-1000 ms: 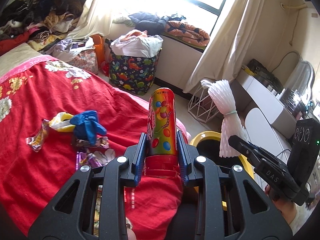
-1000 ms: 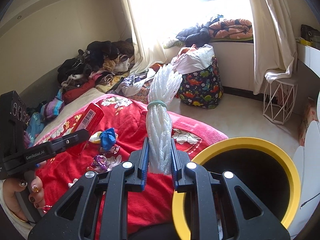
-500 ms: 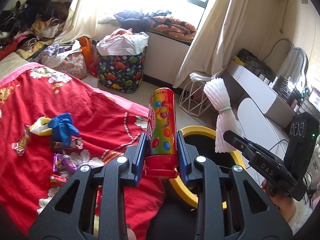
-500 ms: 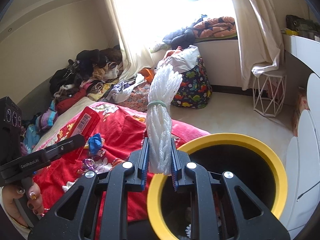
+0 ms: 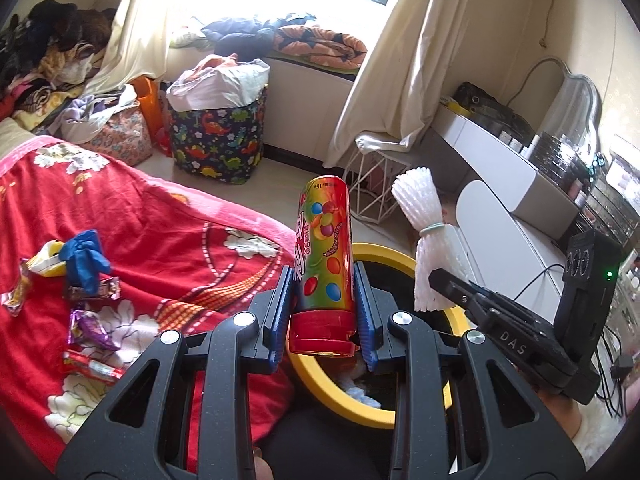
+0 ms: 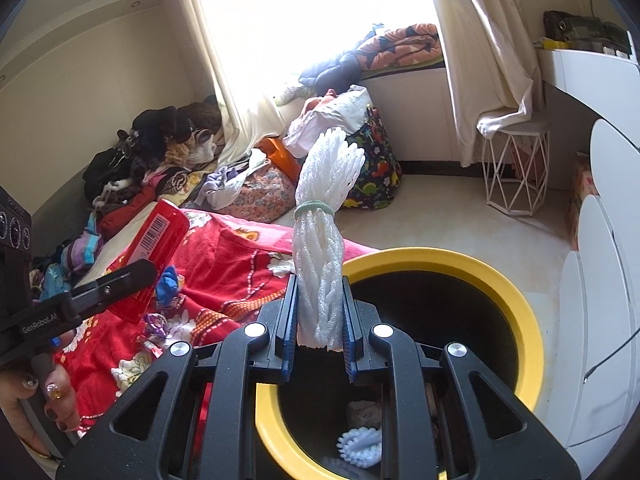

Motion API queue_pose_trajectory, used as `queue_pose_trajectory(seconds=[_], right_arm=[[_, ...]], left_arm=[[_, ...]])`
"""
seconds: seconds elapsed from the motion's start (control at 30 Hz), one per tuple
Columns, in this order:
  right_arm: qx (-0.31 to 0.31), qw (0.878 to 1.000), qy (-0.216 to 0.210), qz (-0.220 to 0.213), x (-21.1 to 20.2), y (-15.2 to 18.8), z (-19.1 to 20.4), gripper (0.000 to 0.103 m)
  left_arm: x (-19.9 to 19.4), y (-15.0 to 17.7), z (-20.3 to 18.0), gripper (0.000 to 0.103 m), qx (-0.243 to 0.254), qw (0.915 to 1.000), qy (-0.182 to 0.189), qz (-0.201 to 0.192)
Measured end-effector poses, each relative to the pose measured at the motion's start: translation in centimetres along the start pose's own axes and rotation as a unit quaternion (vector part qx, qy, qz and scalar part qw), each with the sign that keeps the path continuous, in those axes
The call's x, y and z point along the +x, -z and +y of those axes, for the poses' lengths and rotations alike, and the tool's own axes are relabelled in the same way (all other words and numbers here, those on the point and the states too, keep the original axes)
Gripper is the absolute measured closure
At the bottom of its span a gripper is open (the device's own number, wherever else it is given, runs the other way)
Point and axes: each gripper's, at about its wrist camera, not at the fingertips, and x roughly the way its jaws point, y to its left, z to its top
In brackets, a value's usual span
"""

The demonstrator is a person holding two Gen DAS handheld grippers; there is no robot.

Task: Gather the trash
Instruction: 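Carry the candy tube with the left tool while the right tool carries the rope over the bin, then open both tools over the bin to drop the candy tube and rope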

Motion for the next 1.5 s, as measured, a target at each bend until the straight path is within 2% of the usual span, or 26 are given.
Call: queue_pose_trajectory(seconds=[0.53, 1.23, 1.33, 1.37, 1.4, 1.43, 1.47, 1.5], right_arm=[[0.041, 0.998, 0.038, 0.014, -0.3, 1.3, -3.9, 0.085], [0.071, 0.995, 0.055, 0.035, -0.8, 2.9, -6.5, 0.085], [0.072, 0.995, 0.055, 0.038, -0.8, 3.0, -6.5, 0.082], [0.074, 0.995, 0.054, 0.044, -0.6, 3.1, -6.6, 0.077], [0.077, 0.994, 0.056, 0.046, -0.6, 3.2, -6.8, 0.065], [0.08, 0.994, 0.06, 0.046, -0.6, 3.2, -6.9, 0.058], [0.085, 0.993, 0.064, 0.042, -0.7, 3.3, -7.0, 0.051], [0.089, 0.993, 0.064, 0.04, -0.8, 3.3, -7.1, 0.049]], left_arm=[[3.7, 1.2, -4.0, 0.08, 0.032, 0.9986, 0.022, 0.036], [8.0, 1.2, -6.6, 0.08, 0.053, 0.9963, 0.026, 0.063], [8.3, 1.1, -6.6, 0.08, 0.052, 0.9965, 0.025, 0.061], [8.3, 1.0, -6.5, 0.08, 0.049, 0.9968, 0.021, 0.06], [8.4, 1.0, -6.3, 0.072, 0.046, 0.9969, 0.021, 0.06], [8.4, 0.9, -6.2, 0.065, 0.043, 0.997, 0.02, 0.061], [8.3, 0.9, -6.2, 0.048, 0.044, 0.997, 0.019, 0.061], [8.2, 0.9, -6.1, 0.037, 0.045, 0.9971, 0.018, 0.058]])
